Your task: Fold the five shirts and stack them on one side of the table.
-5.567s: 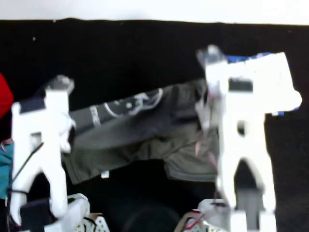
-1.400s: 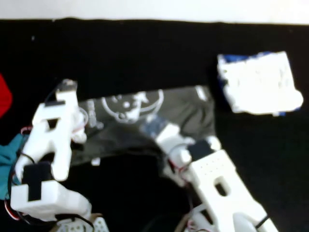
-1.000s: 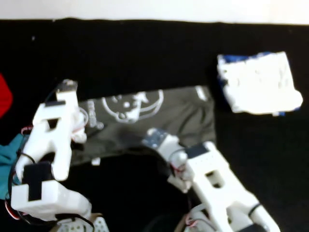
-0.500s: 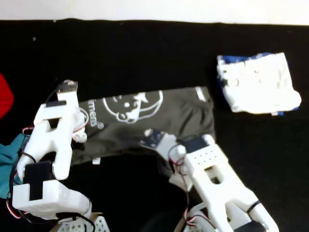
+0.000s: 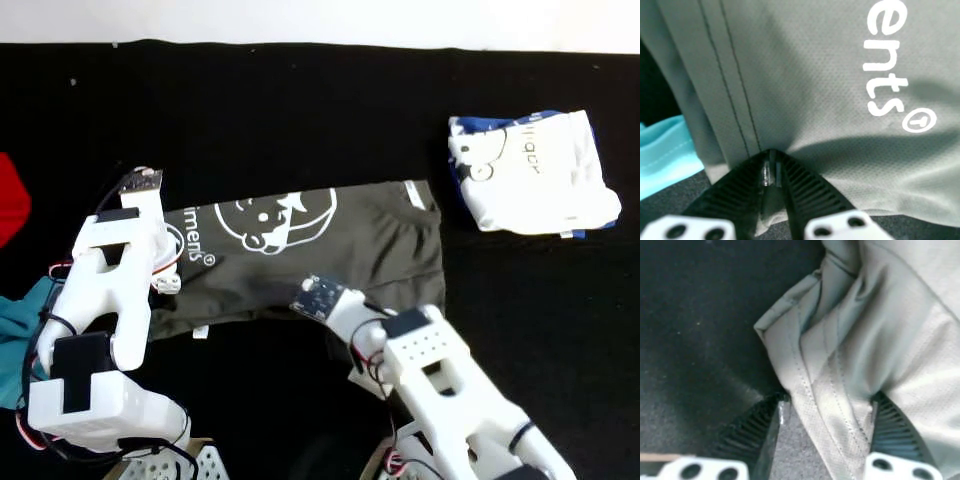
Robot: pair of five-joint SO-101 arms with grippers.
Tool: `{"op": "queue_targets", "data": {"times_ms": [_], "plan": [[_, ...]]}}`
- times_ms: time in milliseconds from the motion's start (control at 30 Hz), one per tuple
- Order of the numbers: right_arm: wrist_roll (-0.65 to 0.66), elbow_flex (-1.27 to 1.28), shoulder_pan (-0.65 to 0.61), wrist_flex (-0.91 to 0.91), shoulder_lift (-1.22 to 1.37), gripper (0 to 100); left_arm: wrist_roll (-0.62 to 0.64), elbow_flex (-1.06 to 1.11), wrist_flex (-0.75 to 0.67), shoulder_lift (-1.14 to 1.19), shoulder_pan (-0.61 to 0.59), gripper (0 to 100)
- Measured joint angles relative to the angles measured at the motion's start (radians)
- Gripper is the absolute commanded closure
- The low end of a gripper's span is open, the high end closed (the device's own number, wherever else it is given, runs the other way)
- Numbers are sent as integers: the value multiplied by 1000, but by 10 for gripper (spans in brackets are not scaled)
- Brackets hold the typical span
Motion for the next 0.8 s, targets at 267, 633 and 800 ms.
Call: {"op": "queue_targets", "data": {"times_ms": [267, 633, 800], "plan": [[-2, 2, 6, -32, -2, 980, 0, 0, 0, 0, 0, 990], [2, -230, 180, 110, 8, 992, 0, 0, 0, 0, 0, 990], [2, -508, 207, 173, 72, 992, 0, 0, 0, 0, 0, 990]]}}
